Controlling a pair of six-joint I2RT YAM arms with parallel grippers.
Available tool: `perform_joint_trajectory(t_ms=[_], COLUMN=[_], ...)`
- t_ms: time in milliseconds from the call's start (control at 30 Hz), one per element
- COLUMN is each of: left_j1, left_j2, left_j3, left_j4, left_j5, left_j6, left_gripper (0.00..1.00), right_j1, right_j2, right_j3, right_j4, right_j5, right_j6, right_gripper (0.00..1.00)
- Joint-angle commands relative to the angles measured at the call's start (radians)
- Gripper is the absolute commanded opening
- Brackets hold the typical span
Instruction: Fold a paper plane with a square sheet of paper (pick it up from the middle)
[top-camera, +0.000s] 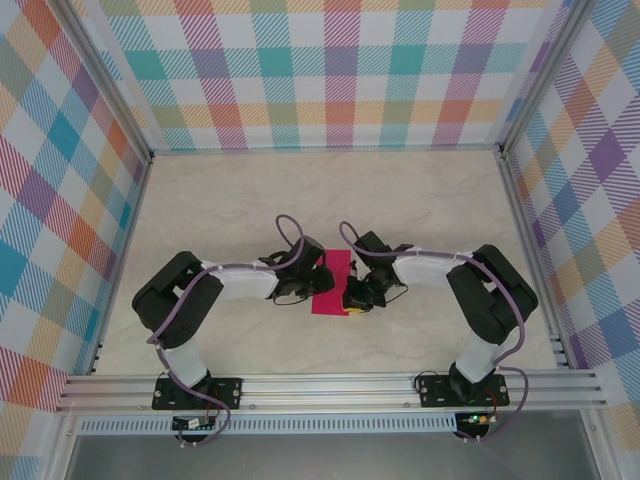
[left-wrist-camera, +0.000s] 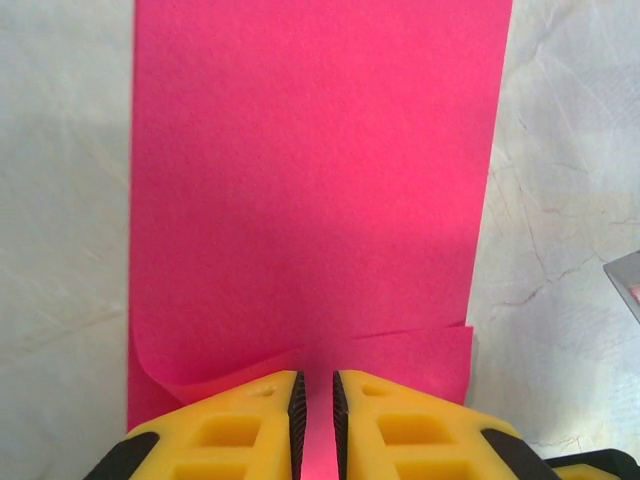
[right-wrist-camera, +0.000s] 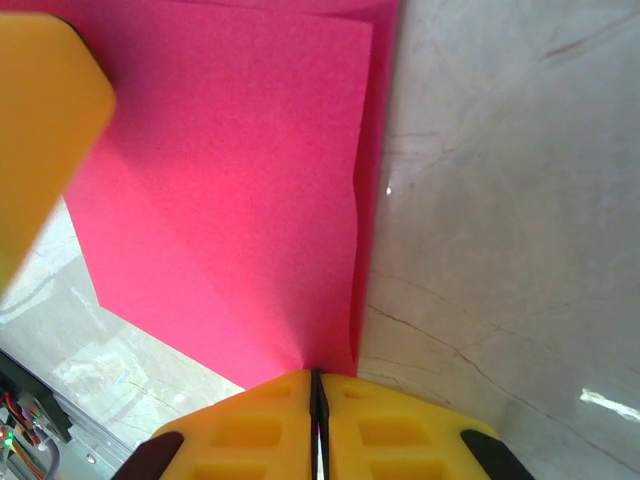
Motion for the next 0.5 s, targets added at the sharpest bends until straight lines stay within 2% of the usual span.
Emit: perform_joint_trajectory(t_ms=[0, 467], left_j1=[0.031, 0.151], left_j2=[0.014, 0.021], left_j3=[-0.041, -0.124], left_j4=[0.024, 0.129], left_j5=[0.0, 0.057], left_j6=[0.053, 0.106], left_gripper=[0.18, 0.19], right_j1=[0.01, 0.011], right_j2=[0.094, 0.109], right_j3=[-0.037, -0.04], right_j4=[-0.148, -0.156], right_j5=[0.175, 0.201], right_j6=[-0.011, -0.007], right_gripper=[0.11, 0.1])
